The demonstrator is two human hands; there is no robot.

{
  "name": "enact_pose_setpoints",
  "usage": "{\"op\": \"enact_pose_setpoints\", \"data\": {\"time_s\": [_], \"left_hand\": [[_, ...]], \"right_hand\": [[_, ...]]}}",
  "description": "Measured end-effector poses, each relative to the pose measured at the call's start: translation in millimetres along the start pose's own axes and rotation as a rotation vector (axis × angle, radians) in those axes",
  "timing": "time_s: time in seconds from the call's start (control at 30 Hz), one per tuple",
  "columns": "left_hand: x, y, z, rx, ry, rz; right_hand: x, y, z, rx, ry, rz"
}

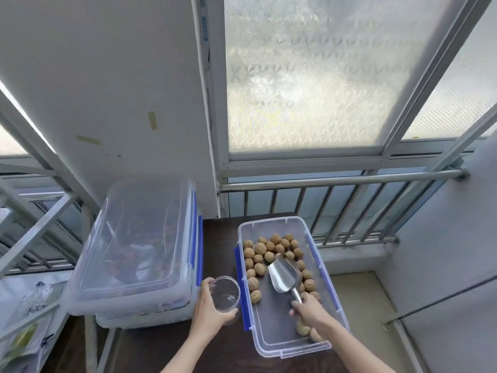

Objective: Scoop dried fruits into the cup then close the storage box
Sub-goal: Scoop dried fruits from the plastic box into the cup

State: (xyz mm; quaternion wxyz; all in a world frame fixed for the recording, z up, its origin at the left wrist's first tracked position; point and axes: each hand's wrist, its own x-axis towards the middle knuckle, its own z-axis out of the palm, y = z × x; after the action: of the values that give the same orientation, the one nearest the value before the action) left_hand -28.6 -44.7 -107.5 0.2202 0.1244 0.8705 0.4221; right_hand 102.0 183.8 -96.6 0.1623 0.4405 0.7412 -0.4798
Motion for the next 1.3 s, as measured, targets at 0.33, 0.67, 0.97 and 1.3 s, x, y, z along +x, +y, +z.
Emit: {"op": "enact_pose_setpoints", "data": {"time_s": [0.33,0.67,0.97,1.3], "left_hand": [[-6,4,4,-0.083,0.059,-0.01],[-9,4,7,-0.089,0.081,-0.074],[-10,1,10,-0.161,0.127,-0.103],[5,30,0,-0.063,0.318,0.137]], "right_hand": [[-28,30,-67,-0.428,-0.362,0.077],[71,22,77,-0.138,-0.221,-0.031],[97,19,86,0.199,-0.052,0.027],[13,-8,-14,-0.117,0.043,-0.219]]}}
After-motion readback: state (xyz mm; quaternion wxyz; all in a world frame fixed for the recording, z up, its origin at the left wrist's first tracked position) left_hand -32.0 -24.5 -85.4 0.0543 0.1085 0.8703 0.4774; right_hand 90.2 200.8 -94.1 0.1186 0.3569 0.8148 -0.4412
